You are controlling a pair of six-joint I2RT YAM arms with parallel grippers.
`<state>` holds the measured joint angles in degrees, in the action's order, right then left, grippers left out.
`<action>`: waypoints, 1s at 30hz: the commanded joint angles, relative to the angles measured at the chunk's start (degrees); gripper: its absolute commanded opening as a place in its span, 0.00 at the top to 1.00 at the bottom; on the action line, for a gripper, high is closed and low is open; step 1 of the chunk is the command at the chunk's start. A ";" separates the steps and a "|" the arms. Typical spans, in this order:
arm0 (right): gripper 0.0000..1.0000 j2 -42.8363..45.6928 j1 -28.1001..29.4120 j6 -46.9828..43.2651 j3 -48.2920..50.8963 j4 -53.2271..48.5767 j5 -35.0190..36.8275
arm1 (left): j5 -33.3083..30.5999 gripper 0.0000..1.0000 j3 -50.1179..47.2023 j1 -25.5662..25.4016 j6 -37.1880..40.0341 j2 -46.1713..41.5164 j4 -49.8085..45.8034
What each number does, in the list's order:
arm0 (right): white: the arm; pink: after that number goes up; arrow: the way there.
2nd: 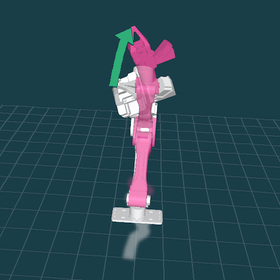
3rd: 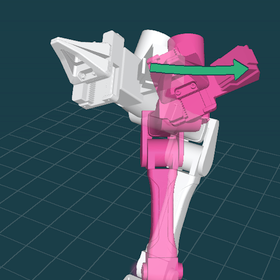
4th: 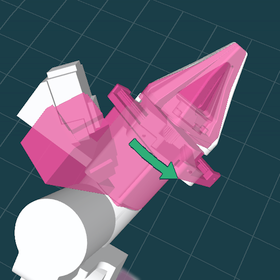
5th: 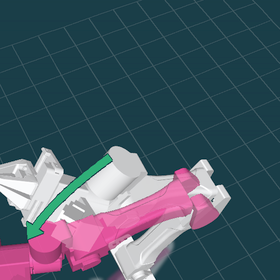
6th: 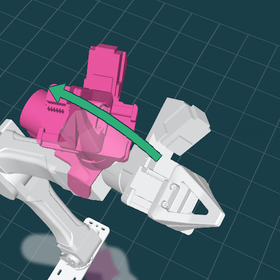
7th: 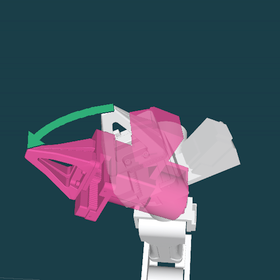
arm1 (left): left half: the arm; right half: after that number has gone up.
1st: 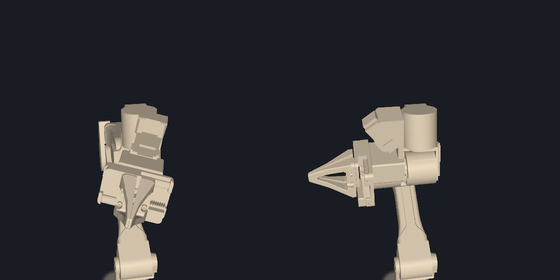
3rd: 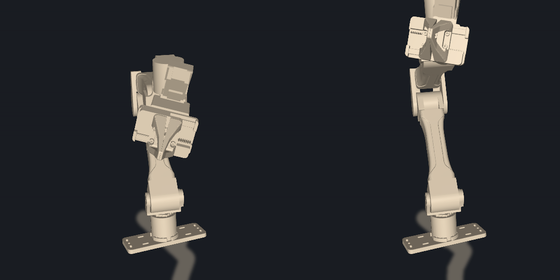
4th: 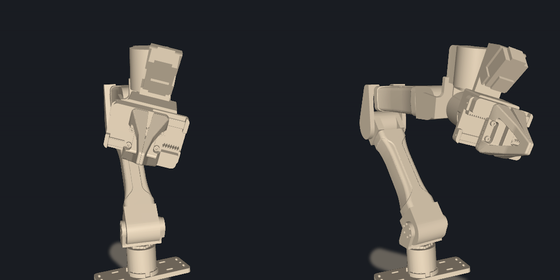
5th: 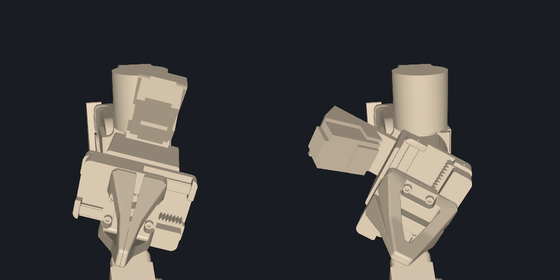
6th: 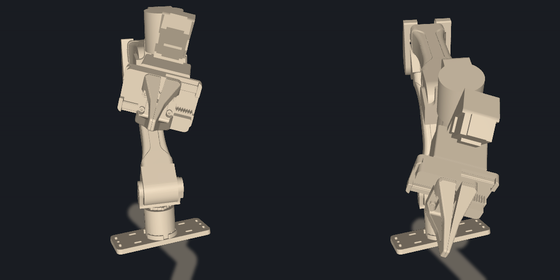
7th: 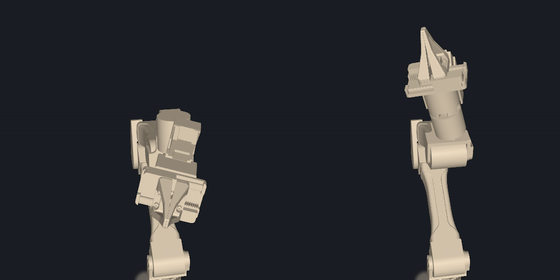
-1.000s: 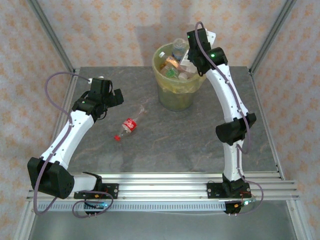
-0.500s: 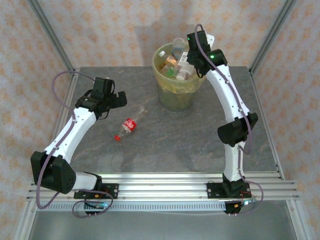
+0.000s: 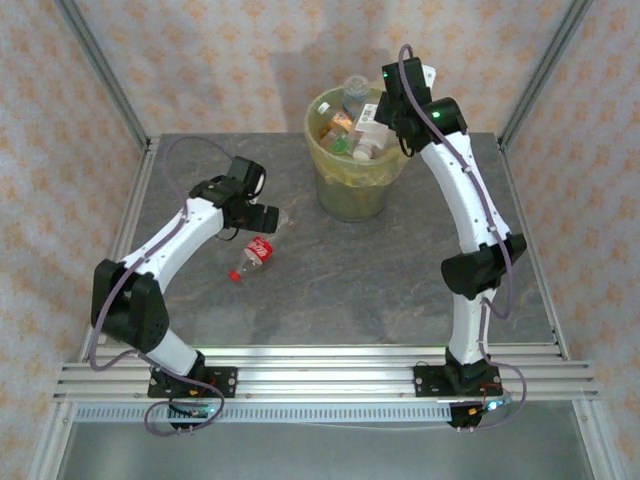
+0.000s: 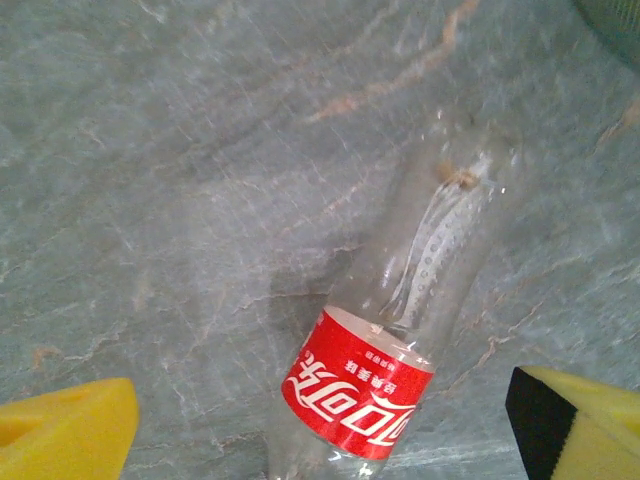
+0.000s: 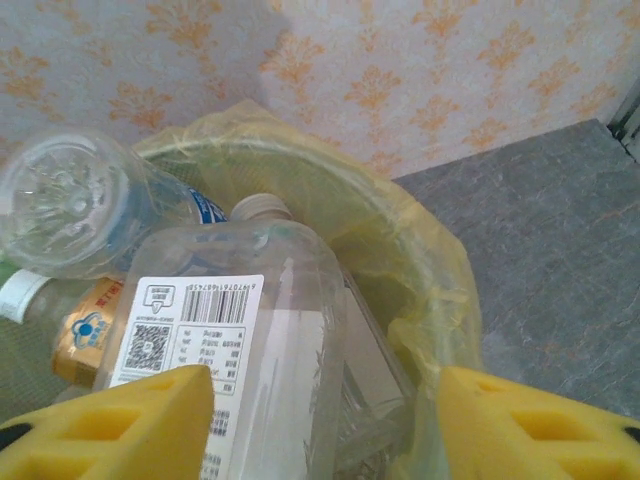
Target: Put the plastic bottles in the bin
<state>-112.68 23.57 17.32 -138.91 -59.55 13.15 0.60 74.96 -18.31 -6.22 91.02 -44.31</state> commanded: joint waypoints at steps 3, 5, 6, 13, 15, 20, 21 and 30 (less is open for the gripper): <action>0.27 9.17 0.03 -1.43 7.00 0.95 2.30 | -1.85 0.05 3.08 -0.63 4.32 5.32 -4.76; 0.19 12.50 -0.02 -1.43 11.83 3.12 2.71 | -0.65 0.05 3.40 -0.98 4.61 7.25 -4.56; 0.16 13.92 -0.02 -1.45 14.04 4.03 2.81 | -0.22 0.05 3.59 -1.19 4.68 8.11 -4.32; 0.01 21.52 -0.02 -0.80 24.55 6.87 4.00 | 0.37 0.04 4.80 -1.82 3.84 14.13 -3.10; 0.01 23.26 -0.02 -0.64 26.77 7.57 3.98 | 0.63 0.04 5.10 -1.82 3.37 15.65 -2.82; 0.01 26.59 -0.02 -0.42 31.01 8.74 3.79 | -1.32 0.07 5.81 -1.80 1.71 19.28 -2.87; 0.01 27.01 -0.02 -0.49 31.67 8.96 3.54 | -1.66 0.08 5.81 -1.69 1.43 19.99 -2.83; 0.01 30.28 -0.02 -0.94 35.98 10.49 0.52 | -2.44 0.34 5.99 -0.78 -0.67 19.13 -1.96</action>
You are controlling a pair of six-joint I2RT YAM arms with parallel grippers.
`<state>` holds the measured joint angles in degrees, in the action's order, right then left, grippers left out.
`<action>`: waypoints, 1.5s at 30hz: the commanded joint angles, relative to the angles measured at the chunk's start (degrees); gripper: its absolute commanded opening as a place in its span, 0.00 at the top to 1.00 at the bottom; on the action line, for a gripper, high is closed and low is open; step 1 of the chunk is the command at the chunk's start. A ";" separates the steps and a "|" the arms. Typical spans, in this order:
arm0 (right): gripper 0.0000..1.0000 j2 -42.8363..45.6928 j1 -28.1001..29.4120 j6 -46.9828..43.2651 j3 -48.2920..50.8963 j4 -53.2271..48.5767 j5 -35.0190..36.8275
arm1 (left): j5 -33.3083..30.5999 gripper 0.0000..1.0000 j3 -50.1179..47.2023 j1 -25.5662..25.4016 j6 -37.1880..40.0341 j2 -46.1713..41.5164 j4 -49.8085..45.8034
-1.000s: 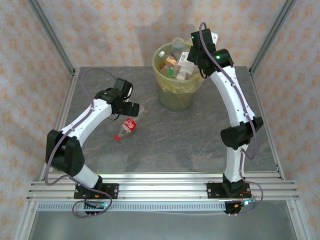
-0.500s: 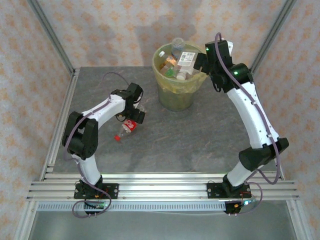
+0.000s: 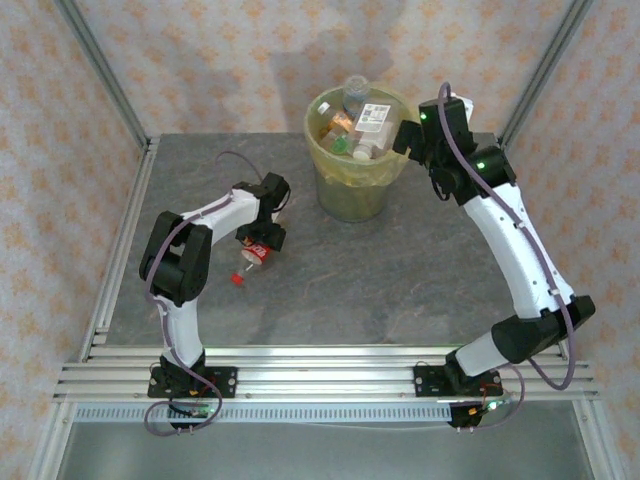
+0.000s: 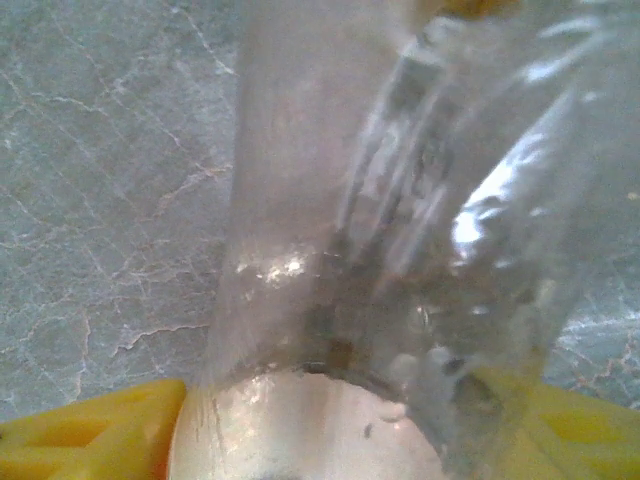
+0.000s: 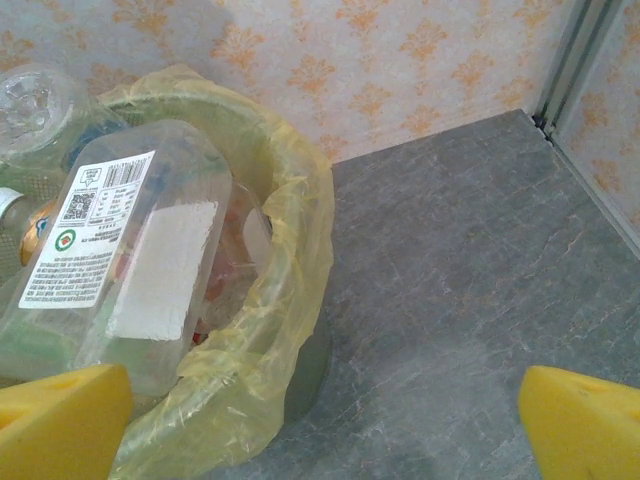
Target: Put the plastic bottles in the bin
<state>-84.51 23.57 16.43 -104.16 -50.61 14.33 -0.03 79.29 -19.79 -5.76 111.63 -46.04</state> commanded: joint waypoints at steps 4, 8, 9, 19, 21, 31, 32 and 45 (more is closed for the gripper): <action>0.01 3.67 -0.02 -0.09 2.94 2.47 -0.70 | -1.39 0.41 1.84 1.16 -2.21 -3.16 -0.25; 0.01 4.72 -0.01 -0.16 4.16 3.10 -0.92 | -0.70 0.46 2.58 1.36 -3.53 -5.75 -1.03; 0.01 4.90 -0.02 -0.13 4.45 3.20 -1.12 | -0.31 0.47 2.83 1.33 -3.77 -6.49 -1.19; 0.01 6.20 -0.02 -0.34 9.12 5.58 -1.00 | 6.35 0.58 12.37 1.99 -8.43 -17.60 -6.93; 0.01 5.85 -0.02 -0.75 9.47 6.63 -0.63 | 8.09 0.60 15.98 2.21 -10.08 -19.20 -7.48; 0.01 -0.37 -0.02 -3.15 2.68 10.00 -0.63 | 19.74 0.61 36.95 3.08 -24.46 -15.36 1.00; 0.01 -1.67 -0.02 -3.28 1.01 9.60 -0.93 | 20.87 0.61 39.25 3.15 -26.74 -13.82 2.17; 0.01 -10.23 -0.02 -2.59 -8.97 7.84 -1.06 | 25.83 0.63 72.42 1.86 -41.68 13.08 8.73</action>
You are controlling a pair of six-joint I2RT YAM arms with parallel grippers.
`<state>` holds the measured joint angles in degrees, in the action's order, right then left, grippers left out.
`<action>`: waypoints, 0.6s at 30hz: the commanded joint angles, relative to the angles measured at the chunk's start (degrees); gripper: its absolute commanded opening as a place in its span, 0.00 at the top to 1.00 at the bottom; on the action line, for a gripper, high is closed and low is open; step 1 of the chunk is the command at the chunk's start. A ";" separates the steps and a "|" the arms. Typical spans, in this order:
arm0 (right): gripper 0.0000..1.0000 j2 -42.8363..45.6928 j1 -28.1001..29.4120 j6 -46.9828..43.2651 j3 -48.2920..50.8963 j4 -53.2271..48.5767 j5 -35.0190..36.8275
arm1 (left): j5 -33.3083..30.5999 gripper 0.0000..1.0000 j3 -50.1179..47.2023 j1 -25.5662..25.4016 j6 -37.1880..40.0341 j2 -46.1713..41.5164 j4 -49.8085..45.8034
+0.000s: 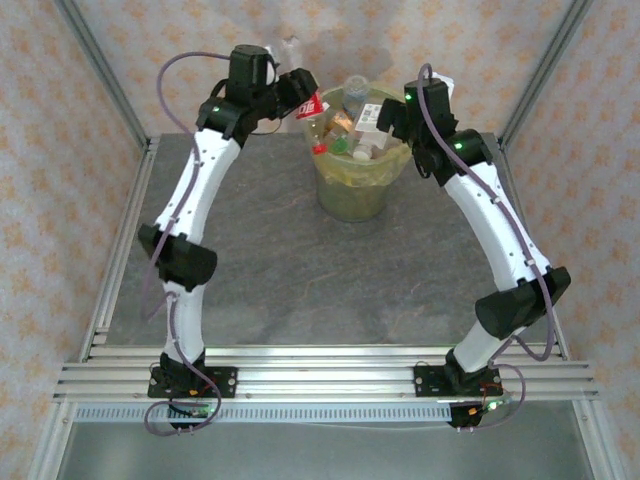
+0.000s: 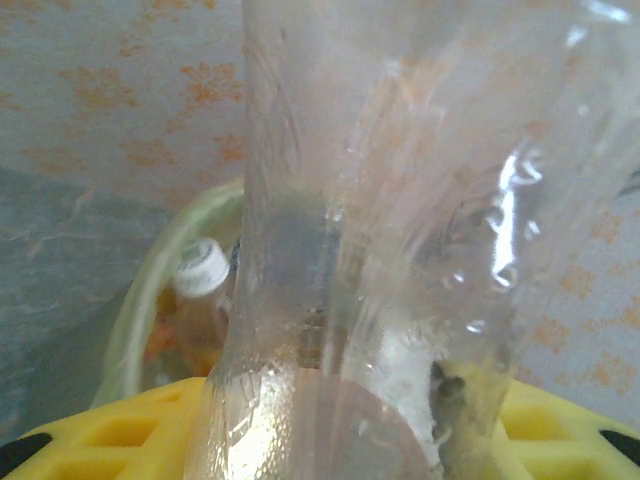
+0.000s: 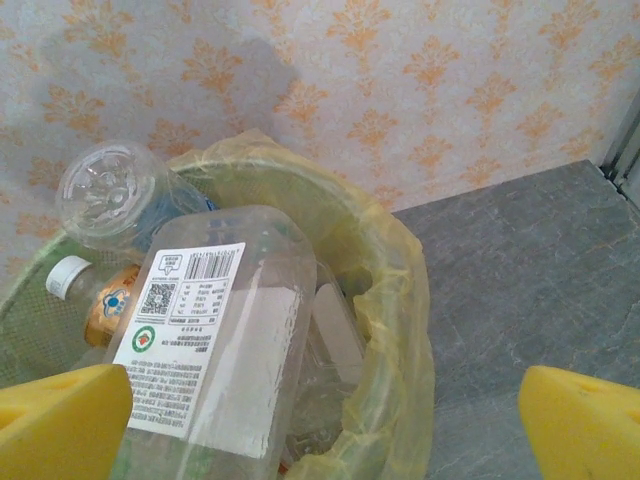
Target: Put the plastic bottles in the bin
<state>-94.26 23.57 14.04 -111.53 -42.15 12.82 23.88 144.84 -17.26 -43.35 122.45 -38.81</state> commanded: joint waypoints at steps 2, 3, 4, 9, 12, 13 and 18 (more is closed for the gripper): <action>0.01 -0.75 -0.02 0.00 -1.33 -0.44 0.39 | 2.35 0.63 9.77 -0.84 -6.40 5.02 2.81; 0.01 -0.84 -0.01 0.04 -1.24 -0.41 0.45 | 2.70 0.63 10.13 -0.83 -7.72 5.93 4.02; 0.01 -0.94 -0.01 0.04 -1.24 -0.40 0.40 | 2.54 0.63 10.15 -0.93 -8.58 6.49 4.98; 0.01 -1.27 -0.02 0.03 -1.23 -0.25 0.02 | 0.11 0.63 9.72 -1.70 -8.37 7.32 4.88; 0.01 -2.22 -0.02 -0.03 -1.97 -0.89 0.82 | 1.52 0.62 9.42 -1.99 -9.23 7.74 5.27; 0.01 -2.78 0.00 -0.03 -2.34 -1.22 1.06 | 2.06 0.63 9.43 -1.99 -9.46 7.89 5.40; 0.01 -5.22 -2.17 2.13 -3.89 -2.27 -5.73 | 1.93 0.62 9.45 -2.21 -9.05 7.54 4.90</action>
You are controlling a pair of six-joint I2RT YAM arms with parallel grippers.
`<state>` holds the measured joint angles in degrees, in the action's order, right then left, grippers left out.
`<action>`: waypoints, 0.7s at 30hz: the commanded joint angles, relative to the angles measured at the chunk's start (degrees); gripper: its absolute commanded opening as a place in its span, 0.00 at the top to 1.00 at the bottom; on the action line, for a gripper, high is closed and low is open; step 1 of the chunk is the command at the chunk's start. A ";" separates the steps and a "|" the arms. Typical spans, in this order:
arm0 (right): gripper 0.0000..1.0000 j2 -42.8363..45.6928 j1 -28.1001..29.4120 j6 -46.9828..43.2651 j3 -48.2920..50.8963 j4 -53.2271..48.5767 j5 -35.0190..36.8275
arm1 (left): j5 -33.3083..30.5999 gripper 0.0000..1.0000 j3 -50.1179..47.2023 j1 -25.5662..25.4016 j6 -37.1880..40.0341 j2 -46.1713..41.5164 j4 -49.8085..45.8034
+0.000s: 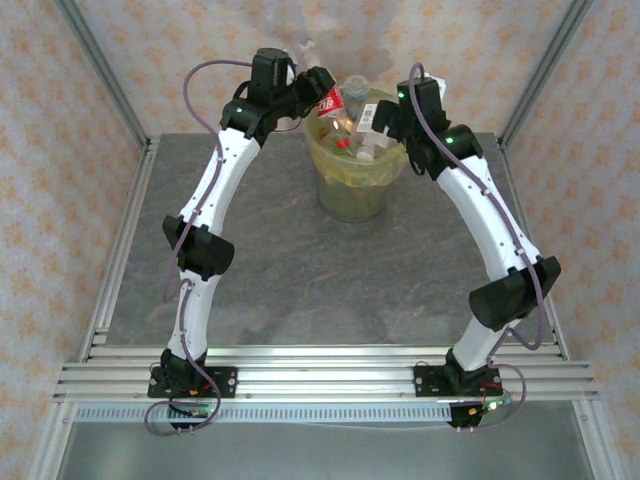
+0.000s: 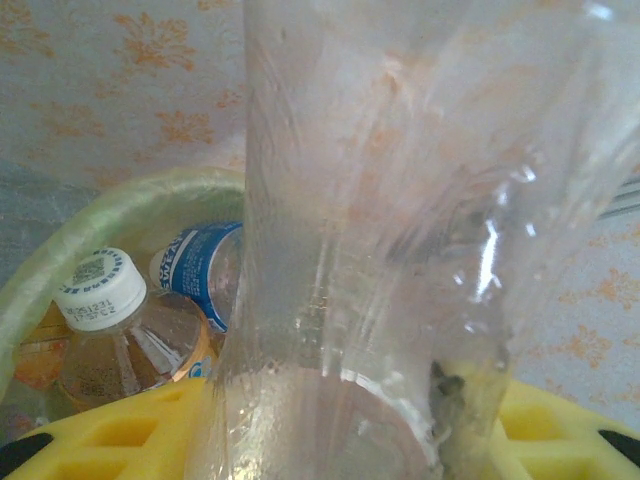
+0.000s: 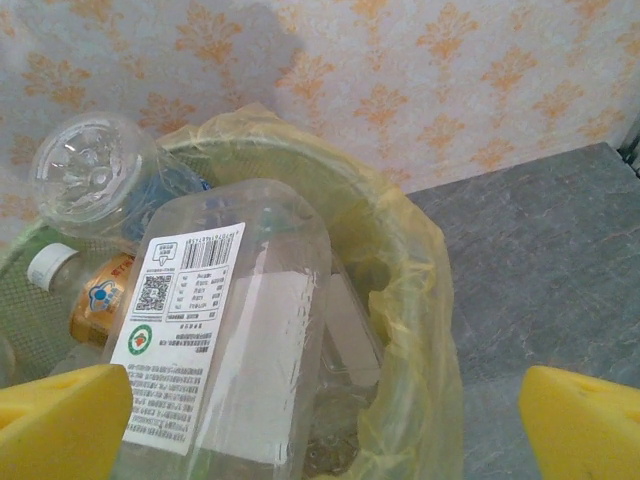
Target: Put the plastic bottles in the bin
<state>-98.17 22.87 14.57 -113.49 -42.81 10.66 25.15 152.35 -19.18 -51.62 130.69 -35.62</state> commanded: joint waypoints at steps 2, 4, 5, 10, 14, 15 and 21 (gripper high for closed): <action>0.01 -1.60 -2.69 2.93 -1.39 -0.77 -6.50 | 0.02 0.62 1.84 -0.35 -0.66 -0.59 1.13; 0.01 -1.84 -3.53 3.71 -1.13 -0.03 -8.54 | -0.10 0.62 1.47 -0.33 -1.19 -0.09 1.37; 0.01 -2.02 -3.79 3.73 -1.19 0.16 -8.95 | -0.01 0.62 1.32 -0.40 -1.65 0.22 1.66; 0.01 -2.73 -4.04 2.83 -2.26 -1.16 -8.37 | 1.54 0.62 1.42 -0.84 -2.79 2.54 2.44; 0.01 -2.40 -3.98 2.26 -2.01 -1.10 -8.54 | 2.50 0.61 1.38 -0.99 -2.27 3.25 1.71; 0.01 -2.29 -3.99 2.21 -1.94 -0.96 -8.63 | 2.91 0.60 1.45 -0.95 -2.17 3.42 1.54; 0.01 -2.46 -4.05 1.97 -2.00 -0.66 -9.60 | 6.15 0.55 2.02 -0.04 -0.36 3.35 -0.74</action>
<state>-100.88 18.81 17.08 -113.69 -42.83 1.54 28.80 152.77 -19.86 -53.67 134.54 -35.09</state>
